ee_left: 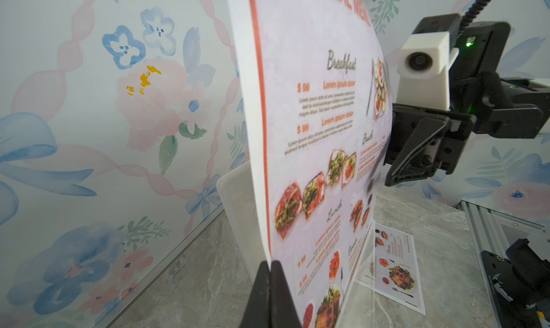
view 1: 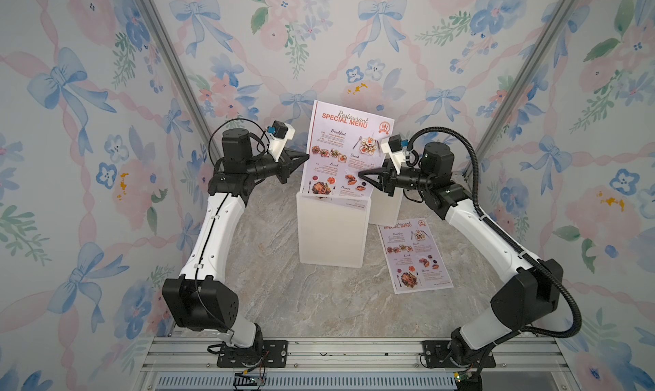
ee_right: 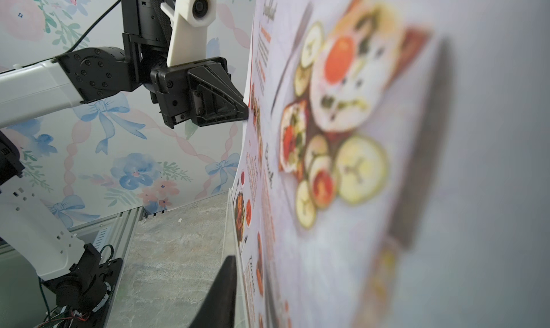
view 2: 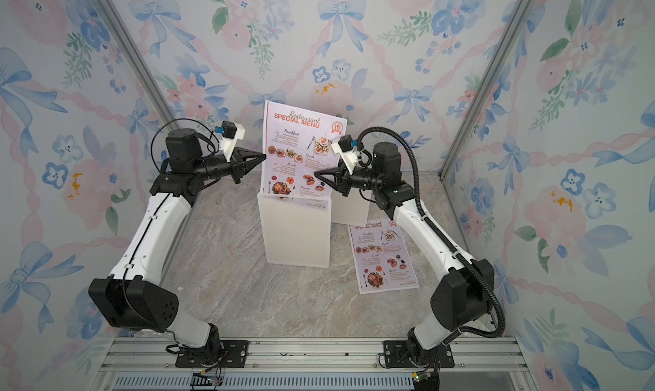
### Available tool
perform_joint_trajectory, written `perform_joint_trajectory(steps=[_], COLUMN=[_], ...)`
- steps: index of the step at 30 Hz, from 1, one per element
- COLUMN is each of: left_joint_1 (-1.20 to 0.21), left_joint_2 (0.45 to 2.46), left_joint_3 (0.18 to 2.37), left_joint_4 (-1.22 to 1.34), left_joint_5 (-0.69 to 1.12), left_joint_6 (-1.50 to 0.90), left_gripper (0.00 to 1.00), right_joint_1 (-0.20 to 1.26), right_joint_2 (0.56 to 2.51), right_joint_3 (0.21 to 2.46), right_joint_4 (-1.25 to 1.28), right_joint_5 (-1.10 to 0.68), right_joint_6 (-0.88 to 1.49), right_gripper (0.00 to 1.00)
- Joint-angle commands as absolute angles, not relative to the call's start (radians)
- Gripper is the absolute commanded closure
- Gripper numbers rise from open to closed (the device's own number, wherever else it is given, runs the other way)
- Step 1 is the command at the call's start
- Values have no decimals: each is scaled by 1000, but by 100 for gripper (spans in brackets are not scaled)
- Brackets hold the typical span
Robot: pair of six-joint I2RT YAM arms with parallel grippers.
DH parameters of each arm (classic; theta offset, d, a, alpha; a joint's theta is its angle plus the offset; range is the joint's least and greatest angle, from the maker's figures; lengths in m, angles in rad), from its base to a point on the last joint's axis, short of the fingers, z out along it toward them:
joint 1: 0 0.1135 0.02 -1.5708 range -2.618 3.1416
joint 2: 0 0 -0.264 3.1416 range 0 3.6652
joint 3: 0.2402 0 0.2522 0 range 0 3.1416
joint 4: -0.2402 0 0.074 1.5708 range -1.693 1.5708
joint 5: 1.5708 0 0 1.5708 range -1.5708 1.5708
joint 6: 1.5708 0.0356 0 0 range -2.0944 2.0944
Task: Insert the menus into the narrow rack
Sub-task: Insert the menu into the narrow rack.
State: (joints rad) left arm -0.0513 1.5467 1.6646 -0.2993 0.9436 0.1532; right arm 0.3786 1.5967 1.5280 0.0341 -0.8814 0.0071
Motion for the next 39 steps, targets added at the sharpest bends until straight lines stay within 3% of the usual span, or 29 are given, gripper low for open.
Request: perform_joint_trajectory(steps=[1,39], left_joint_1=[-41,-12], left_joint_2=[1514,1365], left_joint_3=[1637,1419], left_joint_4=[-282,-270], left_joint_5=[950,915], left_joint_6=[155,171], left_gripper=[100,100], right_joint_1=[366,376], right_joint_2=[1553,1545], right_joint_3=[1529,1546], right_joint_4=[47,34], right_joint_5=[-860,-812], right_joint_6=[10,31], right_gripper=[73,83])
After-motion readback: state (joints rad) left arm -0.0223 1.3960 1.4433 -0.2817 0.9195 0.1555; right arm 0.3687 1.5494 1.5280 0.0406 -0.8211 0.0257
